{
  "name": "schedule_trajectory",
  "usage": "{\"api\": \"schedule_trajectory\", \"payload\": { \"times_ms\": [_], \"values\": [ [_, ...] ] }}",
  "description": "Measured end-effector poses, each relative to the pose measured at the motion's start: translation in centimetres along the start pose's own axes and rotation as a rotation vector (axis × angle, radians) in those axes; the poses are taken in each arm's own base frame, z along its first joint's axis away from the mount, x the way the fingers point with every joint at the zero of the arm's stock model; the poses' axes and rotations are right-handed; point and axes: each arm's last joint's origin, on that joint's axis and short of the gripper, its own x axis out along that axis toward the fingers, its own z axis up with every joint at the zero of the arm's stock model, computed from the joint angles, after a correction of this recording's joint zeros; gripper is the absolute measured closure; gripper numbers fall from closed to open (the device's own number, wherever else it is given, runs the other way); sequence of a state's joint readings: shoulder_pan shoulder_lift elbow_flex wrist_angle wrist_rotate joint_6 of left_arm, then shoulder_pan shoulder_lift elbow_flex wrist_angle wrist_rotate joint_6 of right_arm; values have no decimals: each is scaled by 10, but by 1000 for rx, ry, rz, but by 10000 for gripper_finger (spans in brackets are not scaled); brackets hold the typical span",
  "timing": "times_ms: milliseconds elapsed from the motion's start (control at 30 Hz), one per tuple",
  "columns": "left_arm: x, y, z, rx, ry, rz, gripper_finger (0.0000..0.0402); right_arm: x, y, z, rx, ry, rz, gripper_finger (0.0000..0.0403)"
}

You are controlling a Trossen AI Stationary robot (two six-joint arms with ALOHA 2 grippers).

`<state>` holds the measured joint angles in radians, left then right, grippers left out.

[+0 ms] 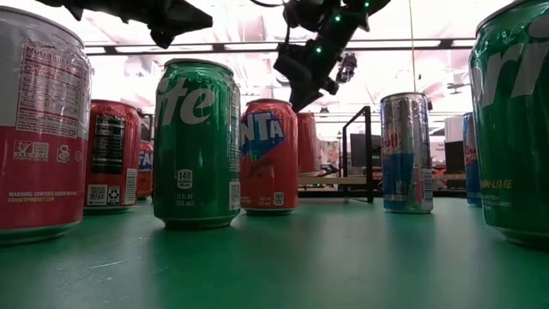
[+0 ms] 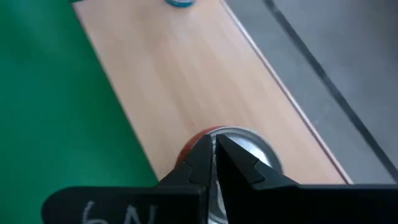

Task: Pick and place cans onto a shelf
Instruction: Put the top right orange soda can on the shelf

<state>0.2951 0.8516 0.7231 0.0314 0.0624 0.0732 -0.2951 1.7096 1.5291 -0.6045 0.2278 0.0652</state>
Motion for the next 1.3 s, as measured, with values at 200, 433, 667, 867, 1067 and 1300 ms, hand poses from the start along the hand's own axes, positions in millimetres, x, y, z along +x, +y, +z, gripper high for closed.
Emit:
{"api": "schedule_trajectory", "payload": {
  "times_ms": [200, 433, 667, 867, 1067, 1300],
  "values": [
    [0, 0, 0, 0, 1, 0, 365, 0, 1, 0, -13, -4, 26, 390],
    [0, 0, 0, 0, 0, 0, 365, 0, 0, 0, -43, -4, 17, 390],
    [0, 0, 0, 0, 0, 0, 365, -11, -2, 2, -50, -20, 19, 390],
    [0, 0, 0, 0, 0, 0, 365, -23, -6, 6, -21, -57, -42, 390],
    [0, 0, 0, -3, 0, 0, 365, -26, -8, -2, -11, 19, -62, 390],
    [0, 0, 0, -7, 1, 0, 365, -41, -15, -8, 31, 63, -184, 390]
  ]
}}
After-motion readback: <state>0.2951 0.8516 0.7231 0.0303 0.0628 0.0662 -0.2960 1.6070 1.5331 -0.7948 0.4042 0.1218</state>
